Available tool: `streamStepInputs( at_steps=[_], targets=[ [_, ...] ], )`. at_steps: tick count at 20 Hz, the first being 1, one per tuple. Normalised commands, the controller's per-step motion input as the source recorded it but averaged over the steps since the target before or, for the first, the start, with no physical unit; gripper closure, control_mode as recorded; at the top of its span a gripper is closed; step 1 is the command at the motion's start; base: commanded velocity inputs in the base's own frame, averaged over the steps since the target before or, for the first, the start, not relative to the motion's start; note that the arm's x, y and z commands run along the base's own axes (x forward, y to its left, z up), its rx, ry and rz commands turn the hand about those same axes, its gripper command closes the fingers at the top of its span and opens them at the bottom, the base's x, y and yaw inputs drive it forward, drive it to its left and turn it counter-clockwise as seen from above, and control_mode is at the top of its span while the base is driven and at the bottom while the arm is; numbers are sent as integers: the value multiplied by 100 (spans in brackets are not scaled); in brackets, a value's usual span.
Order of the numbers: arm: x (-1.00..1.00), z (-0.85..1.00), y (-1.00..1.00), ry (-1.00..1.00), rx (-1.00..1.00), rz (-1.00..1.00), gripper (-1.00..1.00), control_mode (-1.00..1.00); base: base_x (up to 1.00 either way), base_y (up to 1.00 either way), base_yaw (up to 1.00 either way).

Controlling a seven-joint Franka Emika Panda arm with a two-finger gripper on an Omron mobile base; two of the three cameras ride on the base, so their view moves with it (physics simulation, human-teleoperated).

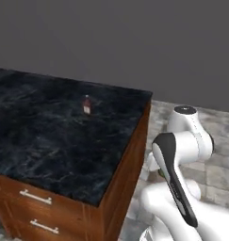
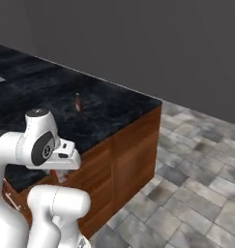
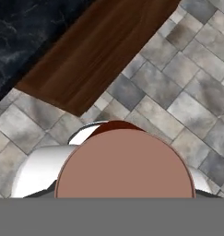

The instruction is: Restock the canned food cabinet by taking the new fresh canned food from the counter and placing it in the cabinet. Then, take the old canned food from the cabinet and place it on the counter.

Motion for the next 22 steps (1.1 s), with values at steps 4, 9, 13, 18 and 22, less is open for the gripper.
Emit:
streamStepInputs(
  at_steps=[4, 9, 13, 18, 22],
  targets=[
    [0, 0, 0, 0, 0, 0, 100, 100, 12, 0, -86],
    [0, 0, 0, 0, 0, 0, 100, 100, 41, -18, -71],
    [0, 0, 0, 0, 0, 0, 100, 100, 69, -23, -60],
    [0, 0, 0, 0, 0, 0, 100, 100, 97, -23, -49],
    [0, 0, 0, 0, 0, 0, 100, 100, 100, -25, -42]
  ],
)
